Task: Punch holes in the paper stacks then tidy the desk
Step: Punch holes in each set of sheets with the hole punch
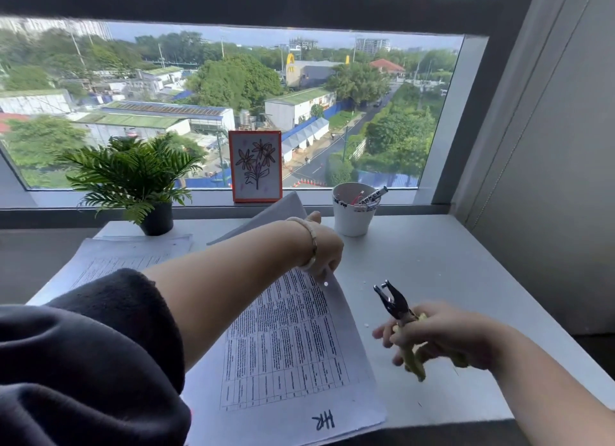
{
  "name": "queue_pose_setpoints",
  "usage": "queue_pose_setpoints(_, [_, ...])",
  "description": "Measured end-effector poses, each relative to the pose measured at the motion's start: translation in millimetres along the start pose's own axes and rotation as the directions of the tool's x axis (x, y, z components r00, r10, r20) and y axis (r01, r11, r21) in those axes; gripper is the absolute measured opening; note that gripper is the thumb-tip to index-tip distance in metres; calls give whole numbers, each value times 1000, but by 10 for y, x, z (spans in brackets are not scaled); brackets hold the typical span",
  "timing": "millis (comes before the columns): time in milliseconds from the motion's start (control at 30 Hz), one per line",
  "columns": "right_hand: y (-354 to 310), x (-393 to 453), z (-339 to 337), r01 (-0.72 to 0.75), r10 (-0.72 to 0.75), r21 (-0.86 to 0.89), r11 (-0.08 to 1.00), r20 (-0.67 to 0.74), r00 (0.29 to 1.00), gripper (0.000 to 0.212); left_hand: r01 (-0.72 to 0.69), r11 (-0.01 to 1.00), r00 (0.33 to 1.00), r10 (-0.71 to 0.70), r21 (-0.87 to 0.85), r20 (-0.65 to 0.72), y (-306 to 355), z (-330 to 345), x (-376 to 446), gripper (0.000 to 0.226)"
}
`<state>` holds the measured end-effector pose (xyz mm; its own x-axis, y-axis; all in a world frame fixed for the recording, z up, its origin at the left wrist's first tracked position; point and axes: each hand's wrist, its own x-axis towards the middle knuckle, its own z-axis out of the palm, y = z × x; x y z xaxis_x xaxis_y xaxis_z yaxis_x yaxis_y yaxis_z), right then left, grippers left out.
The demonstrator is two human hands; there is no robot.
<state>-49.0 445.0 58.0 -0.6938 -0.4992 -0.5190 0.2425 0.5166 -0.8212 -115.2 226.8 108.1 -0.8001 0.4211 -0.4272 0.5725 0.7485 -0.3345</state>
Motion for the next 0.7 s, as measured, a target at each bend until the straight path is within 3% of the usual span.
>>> queue_pose_setpoints(33, [9,-30,35,-2,-5,63,998,107,994,27,1,1000,1000,-1,-9,-6,-28,-20,-11,23])
queue_pose_setpoints(100, [27,-6,161,-21,14,25,999,243,970,38,-2,1000,1000,2,-7,-23,-59,-65,-20,25])
queue_pose_setpoints(167, [49,51,240,-29,29,-4,1000,265,964,44,13,1000,1000,-14,18,12,-48,-84,-6,20])
queue_pose_setpoints(233, [45,83,252,-9,9,1,1000,217,976,41,32,998,995,-37,55,89,45,-70,1,11])
queue_pose_setpoints(300, [35,96,242,16,-15,-4,1000,169,986,40,-28,998,991,19,62,133,228,-21,-12,17])
queue_pose_setpoints(367, [23,93,246,21,-18,-16,1000,156,988,41,-148,988,982,142,34,126,439,4,-74,34])
queue_pose_setpoints(467, [54,48,208,3,0,-25,1000,123,992,38,-189,982,980,190,-14,57,522,24,-98,33])
queue_pose_setpoints(533, [63,-20,155,-7,9,-97,995,20,1000,28,-182,983,982,183,-39,41,486,43,-75,28])
queue_pose_setpoints(567, [69,-44,125,-28,10,-220,975,-83,997,18,-178,983,983,180,-51,39,476,50,-67,29])
queue_pose_setpoints(600, [63,-69,99,-89,14,-404,910,-185,983,10,-178,982,983,181,-61,37,472,61,-58,31])
queue_pose_setpoints(667, [5,-82,112,-268,-12,-744,613,-347,938,8,-194,978,979,197,-72,42,482,68,-44,31])
queue_pose_setpoints(700, [-12,-58,138,-313,-32,-820,480,-373,927,11,-195,977,979,199,-88,44,486,73,-31,31])
